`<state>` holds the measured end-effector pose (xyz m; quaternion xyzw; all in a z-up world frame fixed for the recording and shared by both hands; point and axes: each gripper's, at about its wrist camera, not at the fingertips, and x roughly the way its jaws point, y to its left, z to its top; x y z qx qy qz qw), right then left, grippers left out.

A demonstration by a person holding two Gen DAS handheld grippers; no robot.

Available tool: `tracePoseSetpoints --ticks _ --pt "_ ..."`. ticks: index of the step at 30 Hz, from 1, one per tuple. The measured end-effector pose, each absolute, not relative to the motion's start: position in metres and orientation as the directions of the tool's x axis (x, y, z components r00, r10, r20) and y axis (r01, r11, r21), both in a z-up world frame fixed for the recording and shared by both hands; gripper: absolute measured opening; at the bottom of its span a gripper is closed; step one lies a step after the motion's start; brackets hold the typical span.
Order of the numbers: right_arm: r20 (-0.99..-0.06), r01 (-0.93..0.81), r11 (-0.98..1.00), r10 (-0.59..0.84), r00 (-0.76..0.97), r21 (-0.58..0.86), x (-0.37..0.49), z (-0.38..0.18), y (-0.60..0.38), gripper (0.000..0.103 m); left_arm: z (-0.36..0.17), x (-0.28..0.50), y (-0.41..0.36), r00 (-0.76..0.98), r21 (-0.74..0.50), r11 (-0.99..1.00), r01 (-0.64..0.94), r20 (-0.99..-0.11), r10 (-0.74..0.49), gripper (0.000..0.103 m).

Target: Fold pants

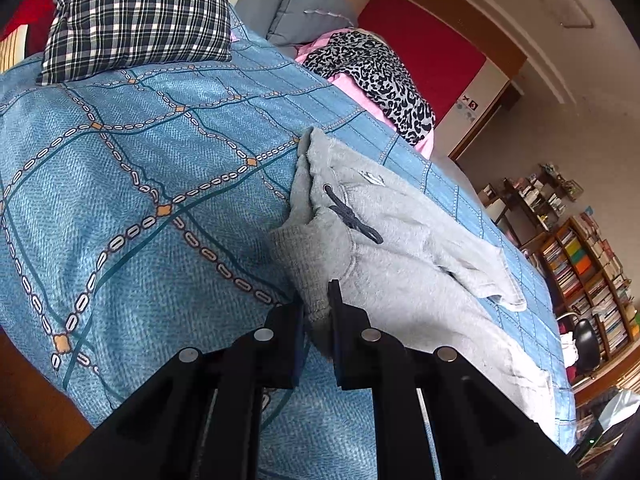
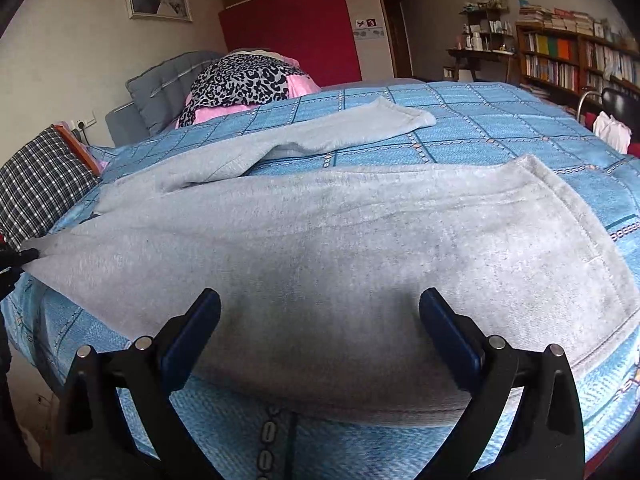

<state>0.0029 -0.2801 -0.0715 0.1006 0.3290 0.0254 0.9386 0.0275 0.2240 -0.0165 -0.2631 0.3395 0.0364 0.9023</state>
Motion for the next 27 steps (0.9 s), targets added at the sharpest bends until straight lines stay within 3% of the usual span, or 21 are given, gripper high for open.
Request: tracePoseSetpoints --ticks 4,7,9,10,11,13,15,16,19,25,27 --pt "-0.621 0.115 0.978 0.018 0.783 0.174 -0.008 -0.074 -0.308 0.101 -0.041 0.036 0.224 0.703 -0.382 0.87 -0.312 -0.709 -0.059 0.014" --pt "-0.618 0.219 0.96 -0.065 0.783 0.176 -0.021 -0.074 -0.34 0.101 -0.05 0.037 0.227 0.695 -0.396 0.857 -0.331 -0.716 -0.062 0.018" --pt "-0.612 0.295 0.939 -0.129 0.781 0.178 -0.032 -0.075 -0.361 0.101 -0.044 0.034 0.224 0.706 -0.357 0.868 -0.346 -0.708 -0.01 0.034" --pt "-0.607 0.335 0.925 -0.164 0.778 0.179 -0.038 -0.075 -0.372 0.101 -0.038 0.031 0.223 0.717 -0.33 0.874 -0.357 -0.696 0.03 0.053" --pt "-0.601 0.374 0.91 -0.2 0.774 0.178 -0.043 -0.075 -0.381 0.101 -0.032 0.028 0.221 0.733 -0.306 0.878 -0.367 -0.676 0.071 0.065" --pt "-0.588 0.454 0.875 -0.279 0.759 0.171 -0.054 -0.076 -0.399 0.101 -0.02 0.022 0.216 0.76 -0.253 0.885 -0.391 -0.631 0.155 0.067" --pt "-0.583 0.51 0.841 -0.326 0.744 0.181 -0.06 -0.076 -0.416 0.101 -0.009 0.019 0.209 0.786 -0.206 0.893 -0.4 -0.579 0.218 0.074" --pt "-0.585 0.522 0.831 -0.332 0.74 0.19 -0.06 -0.078 -0.422 0.101 -0.005 0.019 0.204 0.799 -0.188 0.9 -0.394 -0.554 0.234 0.081" --pt "-0.594 0.534 0.821 -0.331 0.733 0.202 -0.058 -0.083 -0.437 0.1 0.003 0.026 0.182 0.832 -0.144 0.934 -0.326 -0.514 0.211 0.086" --pt "-0.617 0.524 0.825 -0.303 0.726 0.211 -0.042 -0.092 -0.444 0.061 -0.006 0.06 0.14 0.847 -0.094 0.981 -0.167 -0.523 0.094 0.092" --pt "-0.609 0.53 0.821 -0.313 0.729 0.212 -0.043 -0.088 -0.445 0.039 -0.017 0.077 0.128 0.831 -0.05 0.989 -0.143 -0.549 0.093 0.092"
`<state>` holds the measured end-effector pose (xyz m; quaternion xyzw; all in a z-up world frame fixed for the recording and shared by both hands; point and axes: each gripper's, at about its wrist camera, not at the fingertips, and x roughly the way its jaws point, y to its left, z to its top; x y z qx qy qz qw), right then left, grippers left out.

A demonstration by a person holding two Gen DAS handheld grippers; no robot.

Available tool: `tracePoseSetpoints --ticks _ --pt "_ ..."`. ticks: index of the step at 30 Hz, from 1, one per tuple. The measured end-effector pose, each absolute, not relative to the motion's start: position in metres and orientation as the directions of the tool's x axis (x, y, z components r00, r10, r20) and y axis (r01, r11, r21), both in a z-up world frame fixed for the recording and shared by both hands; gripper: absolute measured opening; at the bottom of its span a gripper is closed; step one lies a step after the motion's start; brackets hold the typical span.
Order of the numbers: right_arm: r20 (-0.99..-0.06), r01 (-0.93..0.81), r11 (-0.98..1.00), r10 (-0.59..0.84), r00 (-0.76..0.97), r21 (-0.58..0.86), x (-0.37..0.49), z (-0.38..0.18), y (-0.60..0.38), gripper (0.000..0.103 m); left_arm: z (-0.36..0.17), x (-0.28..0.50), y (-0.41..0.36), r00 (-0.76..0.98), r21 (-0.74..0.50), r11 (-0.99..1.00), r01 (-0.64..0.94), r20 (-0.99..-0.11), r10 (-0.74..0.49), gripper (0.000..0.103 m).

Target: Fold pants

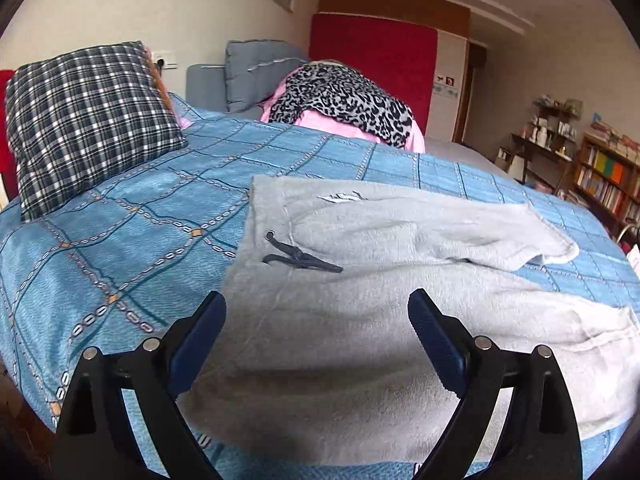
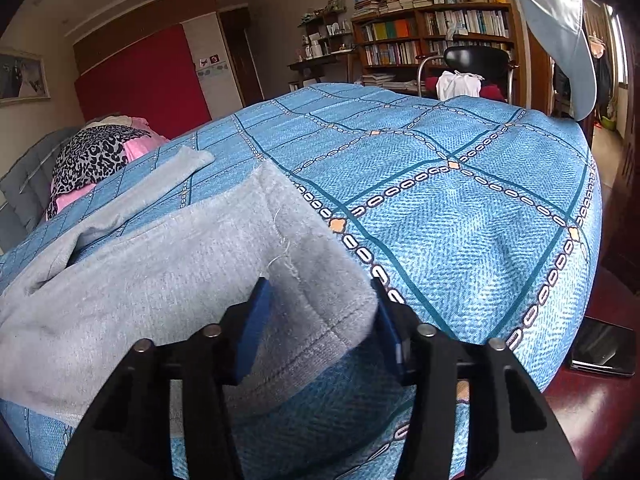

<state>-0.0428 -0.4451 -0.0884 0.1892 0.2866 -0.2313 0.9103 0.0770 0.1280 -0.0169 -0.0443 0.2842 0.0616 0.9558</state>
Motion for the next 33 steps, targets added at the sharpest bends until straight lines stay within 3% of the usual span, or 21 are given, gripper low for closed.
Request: tracePoseSetpoints --ticks 3,5,9,14,16,18,19,26,33 --pt "-0.595 0.507 0.82 -0.274 0.755 0.266 -0.044 -0.079 -0.45 0.025 -0.037 0.101 0.117 0.789 -0.001 0.993 -0.12 -0.607 0.095 0.092" --pt "-0.567 0.508 0.824 -0.301 0.767 0.25 -0.047 -0.066 -0.448 0.024 -0.052 0.108 0.116 0.749 0.023 0.992 -0.124 -0.653 0.109 0.092" --pt "-0.537 0.544 0.812 -0.368 0.759 0.213 -0.055 -0.044 -0.458 0.024 -0.057 0.103 0.116 0.743 0.058 0.995 -0.086 -0.661 0.103 0.092" --pt "-0.667 0.582 0.801 -0.36 0.652 0.136 -0.051 -0.083 -0.465 0.025 -0.077 0.092 0.11 0.729 0.197 0.98 -0.025 -0.667 0.153 0.092" --pt "-0.654 0.591 0.802 -0.404 0.64 0.083 -0.054 -0.091 -0.46 0.035 -0.077 0.091 0.112 0.724 0.202 0.979 -0.013 -0.674 0.149 0.092" --pt "-0.631 0.626 0.779 -0.47 0.617 0.032 -0.057 -0.086 -0.459 0.068 -0.074 0.093 0.115 0.71 0.182 0.983 -0.008 -0.692 0.134 0.092" --pt "-0.618 0.638 0.769 -0.484 0.619 0.037 -0.06 -0.082 -0.462 0.072 -0.071 0.094 0.116 0.704 0.168 0.986 -0.006 -0.7 0.123 0.092" --pt "-0.514 0.624 0.77 -0.484 0.708 0.135 -0.065 -0.04 -0.468 0.085 -0.035 0.107 0.124 0.718 0.02 1.0 -0.001 -0.696 0.015 0.092" --pt "-0.505 0.385 0.895 -0.232 0.831 0.223 -0.007 -0.012 -0.431 0.096 -0.008 0.139 0.101 0.729 0.026 0.997 0.07 -0.684 -0.034 0.093"
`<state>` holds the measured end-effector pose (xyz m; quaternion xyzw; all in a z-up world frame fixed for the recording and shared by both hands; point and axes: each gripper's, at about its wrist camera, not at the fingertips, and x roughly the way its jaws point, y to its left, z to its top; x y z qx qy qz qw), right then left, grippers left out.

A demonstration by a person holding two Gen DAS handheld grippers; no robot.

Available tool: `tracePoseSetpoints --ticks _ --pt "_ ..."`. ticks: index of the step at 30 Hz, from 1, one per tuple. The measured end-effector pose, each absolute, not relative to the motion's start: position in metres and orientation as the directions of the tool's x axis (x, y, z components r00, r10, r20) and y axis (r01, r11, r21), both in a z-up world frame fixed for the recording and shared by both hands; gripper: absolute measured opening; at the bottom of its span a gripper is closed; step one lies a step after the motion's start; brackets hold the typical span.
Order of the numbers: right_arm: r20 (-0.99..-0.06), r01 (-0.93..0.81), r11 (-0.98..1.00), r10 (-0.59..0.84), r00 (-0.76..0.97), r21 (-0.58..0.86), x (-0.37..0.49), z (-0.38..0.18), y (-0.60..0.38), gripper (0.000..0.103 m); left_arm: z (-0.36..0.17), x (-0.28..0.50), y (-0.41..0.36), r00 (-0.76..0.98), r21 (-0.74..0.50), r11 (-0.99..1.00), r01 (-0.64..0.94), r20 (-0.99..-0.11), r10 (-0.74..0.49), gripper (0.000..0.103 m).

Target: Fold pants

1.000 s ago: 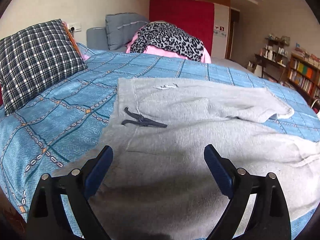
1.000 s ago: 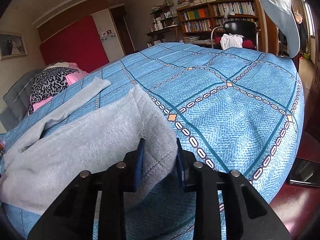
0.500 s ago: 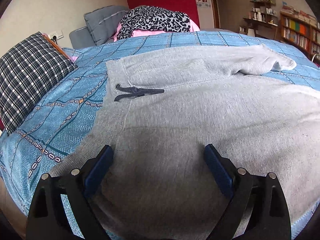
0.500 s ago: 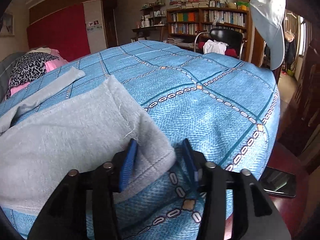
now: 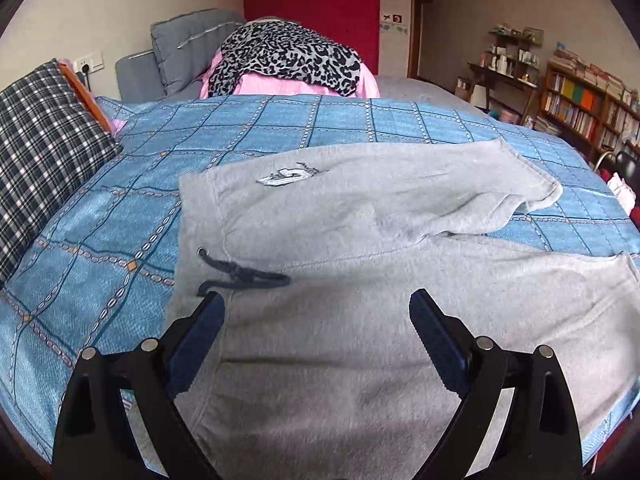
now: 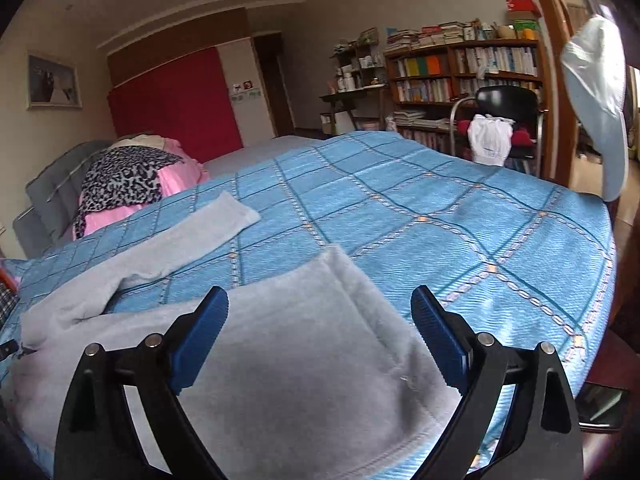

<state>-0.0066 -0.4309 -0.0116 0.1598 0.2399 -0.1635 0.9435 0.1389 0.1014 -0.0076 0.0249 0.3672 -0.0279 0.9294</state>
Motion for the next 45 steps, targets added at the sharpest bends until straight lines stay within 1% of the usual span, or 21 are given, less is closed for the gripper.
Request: tracePoseSetpoints --ticks 3,7,11,14,20,24,29,34,36,39,42,45 --pt "-0.518 0.261 0.938 -0.109 0.848 0.23 0.029 -0.001 -0.41 0.099 -0.001 0.157 0.093 0.732 0.052 0.994 0.093 -0.681 -0.033 0.094" --pt "-0.543 0.148 0.971 -0.021 0.839 0.19 0.08 0.01 -0.383 0.1 0.001 0.187 0.094 0.714 0.042 0.994 0.1 -0.699 -0.042 0.094" --pt "-0.588 0.104 0.98 0.015 0.808 0.169 0.135 0.009 -0.371 0.1 0.0 0.223 0.104 0.695 0.038 0.996 0.078 -0.719 -0.027 0.094" --pt "-0.628 0.1 0.976 0.043 0.777 0.192 0.182 0.001 -0.376 0.1 -0.003 0.252 0.115 0.684 0.047 0.998 0.047 -0.729 0.002 0.094" --pt "-0.693 0.111 0.981 0.03 0.72 0.157 0.287 -0.013 -0.388 0.1 -0.018 0.31 0.142 0.646 0.086 0.996 -0.02 -0.759 0.078 0.094" --pt "-0.72 0.133 0.983 -0.001 0.694 0.128 0.357 -0.027 -0.401 0.1 -0.025 0.347 0.152 0.63 0.108 0.994 -0.016 -0.771 0.094 0.094" --pt "-0.755 0.169 0.979 -0.025 0.656 0.114 0.433 -0.052 -0.421 0.1 -0.034 0.391 0.154 0.603 0.098 0.995 0.027 -0.795 0.062 0.094" --pt "-0.782 0.204 0.97 -0.025 0.622 0.131 0.484 -0.076 -0.434 0.1 -0.048 0.421 0.149 0.552 0.066 0.992 0.112 -0.834 -0.006 0.094" --pt "-0.794 0.209 0.966 -0.009 0.609 0.149 0.5 -0.084 -0.437 0.1 -0.055 0.428 0.144 0.527 0.057 0.985 0.163 -0.849 -0.038 0.094" --pt "-0.806 0.198 0.965 0.022 0.592 0.171 0.517 -0.094 -0.438 0.1 -0.067 0.436 0.137 0.493 0.067 0.973 0.22 -0.868 -0.052 0.094" --pt "-0.825 0.167 0.972 0.042 0.564 0.164 0.534 -0.105 -0.433 0.1 -0.073 0.447 0.136 0.483 0.074 0.968 0.24 -0.874 -0.053 0.095" --pt "-0.828 0.138 0.976 0.063 0.557 0.167 0.541 -0.114 -0.427 0.099 -0.075 0.458 0.14 0.465 0.043 0.968 0.248 -0.882 -0.079 0.095"
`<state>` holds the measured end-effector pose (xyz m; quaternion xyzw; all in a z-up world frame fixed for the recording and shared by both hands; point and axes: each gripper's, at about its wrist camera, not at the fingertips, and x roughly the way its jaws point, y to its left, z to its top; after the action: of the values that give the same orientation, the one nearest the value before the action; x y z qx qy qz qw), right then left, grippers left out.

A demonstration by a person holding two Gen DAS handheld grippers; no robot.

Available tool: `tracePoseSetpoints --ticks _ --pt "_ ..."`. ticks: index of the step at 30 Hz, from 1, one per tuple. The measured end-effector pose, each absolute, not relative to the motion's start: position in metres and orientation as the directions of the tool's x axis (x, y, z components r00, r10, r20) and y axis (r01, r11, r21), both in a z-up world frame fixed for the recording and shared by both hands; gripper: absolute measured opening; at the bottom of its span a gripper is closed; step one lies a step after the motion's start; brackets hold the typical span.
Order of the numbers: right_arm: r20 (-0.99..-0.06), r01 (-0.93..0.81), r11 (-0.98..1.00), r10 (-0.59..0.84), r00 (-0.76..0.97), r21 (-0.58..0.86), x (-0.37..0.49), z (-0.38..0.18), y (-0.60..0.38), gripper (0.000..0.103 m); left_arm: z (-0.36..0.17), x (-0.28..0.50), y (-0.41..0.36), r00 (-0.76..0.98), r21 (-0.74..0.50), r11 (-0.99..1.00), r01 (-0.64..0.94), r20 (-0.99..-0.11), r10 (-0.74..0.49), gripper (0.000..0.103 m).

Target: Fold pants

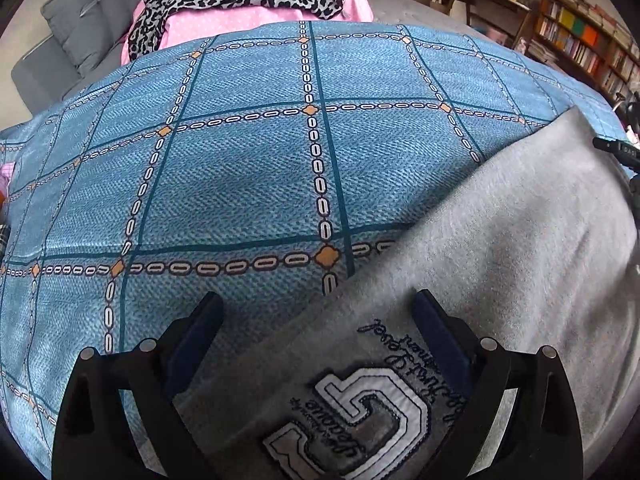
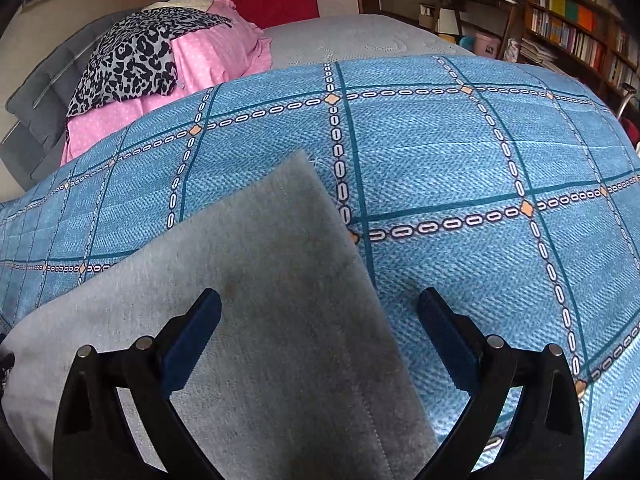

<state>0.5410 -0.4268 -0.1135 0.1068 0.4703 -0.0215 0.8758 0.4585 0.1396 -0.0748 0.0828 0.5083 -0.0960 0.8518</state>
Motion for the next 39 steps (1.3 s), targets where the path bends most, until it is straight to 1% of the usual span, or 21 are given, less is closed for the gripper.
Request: tracePoseSetpoints --ticks 1,3,4,5,6,8,9,13,15,16,18,22,25,26,28,29,30,31,32,36,39 --pt "-0.83 0.126 0.978 0.071 0.553 0.168 0.543 -0.116 -0.425 0.096 -0.076 0.46 0.14 0.457 0.03 0.969 0.247 -0.885 -0.089 0.095" --pt "-0.83 0.113 0.985 0.047 0.555 0.132 0.546 -0.117 -0.42 0.068 -0.075 0.462 0.14 0.461 0.012 0.968 0.252 -0.881 -0.109 0.087" --pt "-0.824 0.107 0.987 0.04 0.565 0.121 0.545 -0.117 -0.416 0.057 -0.073 0.461 0.14 0.465 0.001 0.965 0.262 -0.876 -0.126 0.077" --pt "-0.821 0.102 0.988 0.035 0.57 0.113 0.545 -0.115 -0.415 0.035 -0.071 0.459 0.139 0.47 -0.011 0.963 0.271 -0.871 -0.143 0.063" --pt "-0.817 0.11 0.989 0.014 0.576 0.095 0.545 -0.113 -0.414 0.02 -0.069 0.458 0.138 0.468 -0.031 0.96 0.277 -0.868 -0.163 0.055" --pt "-0.801 0.118 0.99 -0.013 0.599 0.072 0.544 -0.106 -0.414 0.008 -0.067 0.458 0.136 0.462 -0.068 0.961 0.27 -0.866 -0.191 0.031" --pt "-0.783 0.115 0.992 -0.034 0.621 0.049 0.544 -0.101 -0.412 0.008 -0.066 0.459 0.134 0.465 -0.072 0.962 0.262 -0.864 -0.191 0.022" --pt "-0.689 0.115 0.993 -0.093 0.719 -0.014 0.547 -0.074 -0.401 0.007 -0.053 0.462 0.128 0.537 -0.028 0.974 0.224 -0.831 -0.148 0.013" --pt "-0.633 0.135 0.99 -0.133 0.762 -0.045 0.55 -0.06 -0.395 0.007 -0.038 0.46 0.125 0.62 0.044 0.982 0.182 -0.781 -0.08 0.0" --pt "-0.598 0.152 0.986 -0.165 0.784 -0.072 0.551 -0.054 -0.391 0.007 -0.029 0.461 0.126 0.668 0.1 0.984 0.144 -0.744 -0.022 0.0" --pt "-0.556 0.18 0.979 -0.2 0.807 -0.091 0.558 -0.046 -0.386 0.007 -0.017 0.466 0.136 0.712 0.077 0.992 0.098 -0.703 -0.015 0.0" --pt "-0.513 0.205 0.959 -0.279 0.811 -0.198 0.577 -0.059 -0.372 0.008 -0.033 0.482 0.15 0.649 0.015 0.996 0.087 -0.759 -0.046 0.0" --pt "-0.602 0.172 0.95 -0.299 0.74 -0.26 0.599 -0.092 -0.368 0.013 -0.053 0.48 0.153 0.6 -0.009 0.994 0.107 -0.797 -0.072 0.0" --pt "-0.665 0.139 0.957 -0.277 0.693 -0.253 0.609 -0.102 -0.369 0.02 -0.058 0.481 0.153 0.573 -0.004 0.993 0.117 -0.817 -0.071 0.0" --pt "-0.695 0.155 0.961 -0.272 0.665 -0.228 0.612 -0.104 -0.377 0.032 -0.066 0.483 0.154 0.536 -0.01 0.992 0.123 -0.841 -0.075 0.002" --pt "-0.687 0.179 0.961 -0.277 0.672 -0.212 0.609 -0.1 -0.381 0.048 -0.066 0.483 0.154 0.528 -0.02 0.991 0.132 -0.845 -0.087 0.01" --pt "-0.676 0.2 0.96 -0.279 0.682 -0.195 0.603 -0.095 -0.385 0.06 -0.065 0.482 0.155 0.525 -0.028 0.99 0.14 -0.846 -0.098 0.035" --pt "-0.665 0.215 0.96 -0.278 0.693 -0.178 0.597 -0.088 -0.388 0.062 -0.063 0.48 0.155 0.529 -0.029 0.99 0.141 -0.842 -0.1 0.056" --pt "-0.657 0.226 0.96 -0.278 0.701 -0.166 0.591 -0.081 -0.389 0.064 -0.059 0.476 0.157 0.548 -0.023 0.99 0.136 -0.831 -0.095 0.085" --pt "-0.67 0.136 0.989 -0.141 0.729 -0.059 0.569 -0.061 -0.376 0.075 -0.057 0.467 0.149 0.54 0.017 0.978 0.209 -0.836 -0.101 0.087" --pt "-0.71 0.001 1.0 -0.019 0.704 -0.026 0.562 -0.063 -0.352 0.082 -0.074 0.471 0.141 0.53 0.152 0.969 0.193 -0.847 0.027 0.089"
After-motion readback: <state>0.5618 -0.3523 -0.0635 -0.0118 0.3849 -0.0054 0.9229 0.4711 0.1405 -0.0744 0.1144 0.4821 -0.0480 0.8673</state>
